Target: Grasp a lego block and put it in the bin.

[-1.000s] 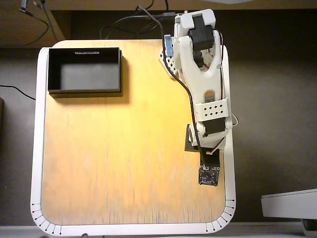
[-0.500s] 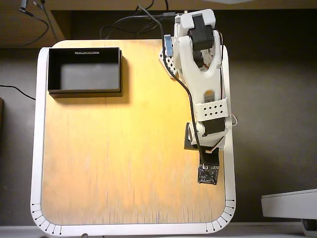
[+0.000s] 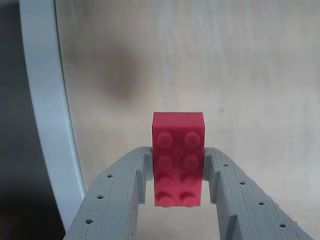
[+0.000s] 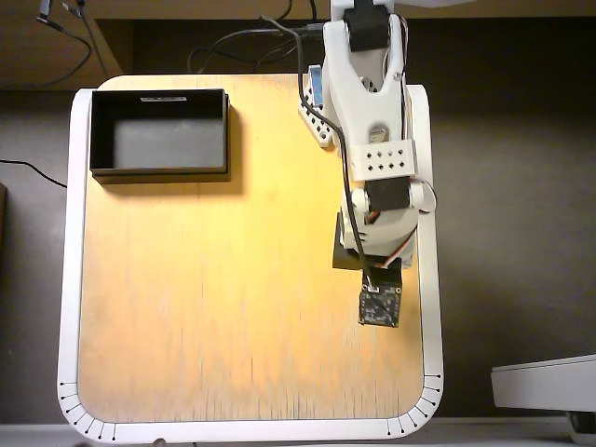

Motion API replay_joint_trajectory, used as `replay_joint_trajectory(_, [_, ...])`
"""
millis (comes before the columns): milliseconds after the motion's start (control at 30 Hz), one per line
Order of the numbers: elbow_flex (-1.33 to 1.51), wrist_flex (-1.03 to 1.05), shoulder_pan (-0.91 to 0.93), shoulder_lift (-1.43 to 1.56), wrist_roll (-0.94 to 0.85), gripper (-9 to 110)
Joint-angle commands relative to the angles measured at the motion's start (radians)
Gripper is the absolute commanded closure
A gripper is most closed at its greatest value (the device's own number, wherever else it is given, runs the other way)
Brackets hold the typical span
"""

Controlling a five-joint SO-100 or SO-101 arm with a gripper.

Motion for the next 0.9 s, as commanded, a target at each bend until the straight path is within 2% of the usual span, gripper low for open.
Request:
replay_joint_trajectory(0, [-0.175, 0.077, 0.15, 0.169, 0.057, 102])
replay_joint_trajectory(433, [-0.33, 0.08, 0.718, 0.238, 0.132, 102])
replay_joint_trajectory(633, [-0.354, 0.071, 0.989, 0.259, 0.233, 101])
replay_joint_trajectory(867, [-0.354, -0.075, 1.19, 0.253, 0.279, 101])
